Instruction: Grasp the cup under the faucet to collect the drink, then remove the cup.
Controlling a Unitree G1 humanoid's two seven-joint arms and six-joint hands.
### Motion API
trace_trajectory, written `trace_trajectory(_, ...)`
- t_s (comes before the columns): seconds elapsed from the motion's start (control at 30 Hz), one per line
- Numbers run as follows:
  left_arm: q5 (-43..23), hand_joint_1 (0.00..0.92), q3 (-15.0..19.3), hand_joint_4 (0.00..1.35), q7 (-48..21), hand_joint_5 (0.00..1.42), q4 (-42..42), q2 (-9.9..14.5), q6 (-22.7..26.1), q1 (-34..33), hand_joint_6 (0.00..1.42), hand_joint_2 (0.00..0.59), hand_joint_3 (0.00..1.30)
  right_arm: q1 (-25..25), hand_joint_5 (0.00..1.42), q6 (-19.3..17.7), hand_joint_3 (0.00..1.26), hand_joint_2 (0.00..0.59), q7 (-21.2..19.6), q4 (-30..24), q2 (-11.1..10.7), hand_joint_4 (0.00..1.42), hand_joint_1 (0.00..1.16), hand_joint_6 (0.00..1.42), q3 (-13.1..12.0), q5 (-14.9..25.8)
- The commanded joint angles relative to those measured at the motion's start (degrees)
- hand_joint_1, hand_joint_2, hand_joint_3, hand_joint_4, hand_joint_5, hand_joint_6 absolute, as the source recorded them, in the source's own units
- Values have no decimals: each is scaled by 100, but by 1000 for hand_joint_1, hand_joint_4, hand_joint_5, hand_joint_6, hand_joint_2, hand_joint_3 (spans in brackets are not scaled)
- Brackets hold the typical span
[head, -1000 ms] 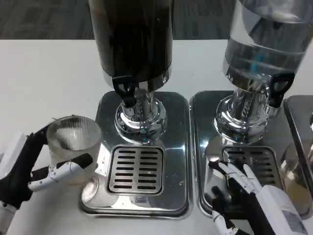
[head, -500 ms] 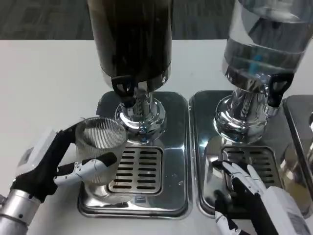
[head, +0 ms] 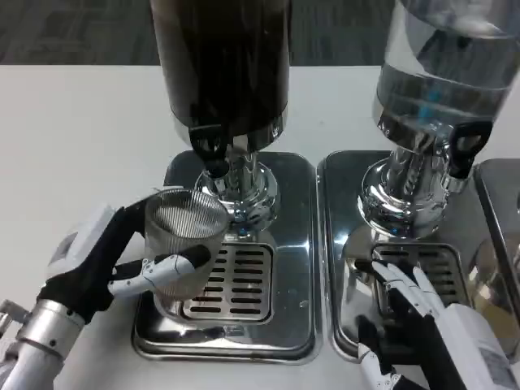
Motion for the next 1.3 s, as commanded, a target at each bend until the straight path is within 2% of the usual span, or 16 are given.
trace_trajectory(0.03, 119, 194, -172, 347, -116, 642, 60, -91, 3, -120, 636, 173, 349, 77, 15, 60, 159, 554, -30, -80, 63, 99, 665, 177, 9, -23)
trace_trajectory(0.53, 67, 194, -423, 338, -452, 607, 36, -106, -78, -153, 555, 173, 345, 59, 15, 75, 157, 547, 38, -70, 105, 90, 689, 177, -13, 44)
trace_trajectory(0.67, 46, 190, -435, 325, -514, 588, 3, -77, -109, -134, 520, 169, 345, 30, 15, 69, 153, 548, 58, -65, 105, 88, 695, 177, -4, 62)
trace_trajectory(1.03, 35, 172, -401, 313, -607, 556, -126, 30, -109, -65, 578, 156, 325, -62, 26, 71, 147, 553, 114, 1, 126, 86, 720, 191, -7, 153)
trace_trajectory(1.3, 72, 163, -449, 299, -814, 492, -197, 71, 19, -55, 505, 154, 303, -89, 38, 82, 147, 554, 134, 12, 118, 77, 728, 196, -42, 227)
